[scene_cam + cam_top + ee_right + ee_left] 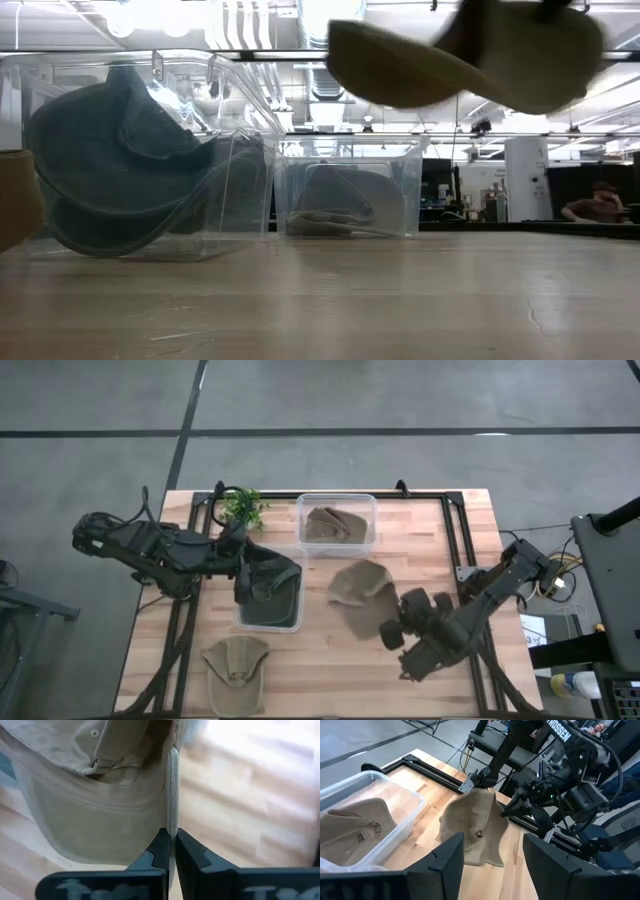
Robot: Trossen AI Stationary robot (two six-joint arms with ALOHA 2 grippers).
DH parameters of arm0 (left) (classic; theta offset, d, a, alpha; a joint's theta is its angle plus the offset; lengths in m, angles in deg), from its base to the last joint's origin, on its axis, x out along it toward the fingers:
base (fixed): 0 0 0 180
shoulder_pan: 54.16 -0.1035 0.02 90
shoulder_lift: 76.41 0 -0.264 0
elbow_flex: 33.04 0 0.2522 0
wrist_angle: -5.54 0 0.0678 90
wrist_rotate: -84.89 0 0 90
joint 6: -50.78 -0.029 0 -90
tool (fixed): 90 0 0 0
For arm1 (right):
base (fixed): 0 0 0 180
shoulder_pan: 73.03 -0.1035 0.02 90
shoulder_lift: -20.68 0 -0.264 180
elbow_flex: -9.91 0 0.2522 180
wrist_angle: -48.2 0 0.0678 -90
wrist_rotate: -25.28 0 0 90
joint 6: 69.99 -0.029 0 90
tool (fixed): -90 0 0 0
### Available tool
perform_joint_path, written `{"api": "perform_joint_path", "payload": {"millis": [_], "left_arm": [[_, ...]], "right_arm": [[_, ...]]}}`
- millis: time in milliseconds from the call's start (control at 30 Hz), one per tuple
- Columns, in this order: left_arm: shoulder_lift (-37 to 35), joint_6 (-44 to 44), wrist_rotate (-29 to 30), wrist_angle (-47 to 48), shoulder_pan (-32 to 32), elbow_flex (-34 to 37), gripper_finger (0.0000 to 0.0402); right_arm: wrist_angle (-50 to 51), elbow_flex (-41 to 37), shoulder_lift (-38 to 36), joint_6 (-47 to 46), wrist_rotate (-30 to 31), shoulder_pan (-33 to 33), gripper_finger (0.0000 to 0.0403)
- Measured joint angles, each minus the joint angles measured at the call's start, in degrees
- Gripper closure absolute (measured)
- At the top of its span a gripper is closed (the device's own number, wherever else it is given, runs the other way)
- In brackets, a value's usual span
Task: Pick & Place hat
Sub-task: Put the right brown cap into the top transparent bin
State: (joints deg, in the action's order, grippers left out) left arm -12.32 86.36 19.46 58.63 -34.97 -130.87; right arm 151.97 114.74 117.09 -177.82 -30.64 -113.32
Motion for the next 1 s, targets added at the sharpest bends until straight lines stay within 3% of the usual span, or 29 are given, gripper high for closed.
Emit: {"api": "perform_joint_path", "payload": {"millis": [167,567,767,1000], "left_arm": [[-0.06,2.10,-0.99,1.92,-0.01,0.00,0.0207],[-0.37,2.42,-2.82,2.03,0.01,0.00,0.0207],[-0.48,1.93,-3.05,1.98,0.01,0.00,0.0207],[-0.85,1.78,-1.85,1.74,0.01,0.00,0.0207]], "right_arm": [[-0.01,4.89,-0.68,12.56,6.17,5.33,0.0394],[-0.13,17.29,-0.73,49.29,10.22,22.02,0.0394],[-2.46,23.32,-0.73,73.31,11.13,31.67,0.0394],[-14.18,25.94,-0.70,105.89,11.06,41.04,0.0394]]}}
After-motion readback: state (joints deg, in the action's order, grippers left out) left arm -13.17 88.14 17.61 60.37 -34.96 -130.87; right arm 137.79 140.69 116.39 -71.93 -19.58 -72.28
